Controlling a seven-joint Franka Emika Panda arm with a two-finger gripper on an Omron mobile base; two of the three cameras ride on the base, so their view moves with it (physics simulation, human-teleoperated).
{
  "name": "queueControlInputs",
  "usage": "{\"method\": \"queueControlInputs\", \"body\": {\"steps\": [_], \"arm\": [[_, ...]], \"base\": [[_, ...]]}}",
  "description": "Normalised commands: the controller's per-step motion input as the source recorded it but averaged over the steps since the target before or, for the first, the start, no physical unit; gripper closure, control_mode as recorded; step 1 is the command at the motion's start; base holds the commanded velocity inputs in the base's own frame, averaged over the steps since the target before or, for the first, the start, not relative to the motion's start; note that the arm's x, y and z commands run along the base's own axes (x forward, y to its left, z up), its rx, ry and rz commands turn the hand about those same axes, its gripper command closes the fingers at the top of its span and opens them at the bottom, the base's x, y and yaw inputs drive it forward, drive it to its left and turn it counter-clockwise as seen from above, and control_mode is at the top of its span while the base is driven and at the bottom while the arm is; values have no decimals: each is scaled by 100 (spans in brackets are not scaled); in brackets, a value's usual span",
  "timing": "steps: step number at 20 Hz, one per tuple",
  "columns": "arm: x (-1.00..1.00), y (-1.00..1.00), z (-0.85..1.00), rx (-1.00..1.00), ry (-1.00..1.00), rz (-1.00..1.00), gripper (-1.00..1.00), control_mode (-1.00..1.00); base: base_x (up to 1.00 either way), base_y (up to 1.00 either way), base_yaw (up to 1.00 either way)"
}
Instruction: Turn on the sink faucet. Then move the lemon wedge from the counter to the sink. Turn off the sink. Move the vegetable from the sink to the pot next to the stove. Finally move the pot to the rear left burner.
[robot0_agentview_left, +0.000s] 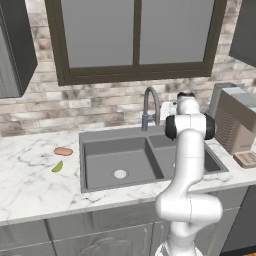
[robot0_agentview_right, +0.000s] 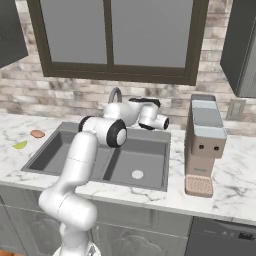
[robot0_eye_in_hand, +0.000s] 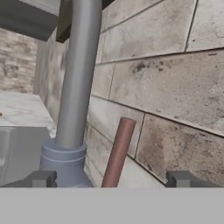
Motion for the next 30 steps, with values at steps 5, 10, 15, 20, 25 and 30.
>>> {"method": "queueControlInputs", "body": {"steps": [5, 10, 15, 20, 25, 30], "arm": [[30, 14, -2, 0, 5, 0, 100, -100], [20, 3, -5, 0, 2, 0, 100, -100], [7, 2, -1, 0, 3, 0, 100, -100], [1, -4, 0, 0, 2, -10, 100, -100], [3, -9, 0, 0, 3, -20, 100, -100], [10, -27, 0, 0, 0, -18, 100, -100]], "base": [[0, 0, 0], [0, 0, 0], [0, 0, 0], [0, 0, 0], [0, 0, 0], [0, 0, 0]]}}
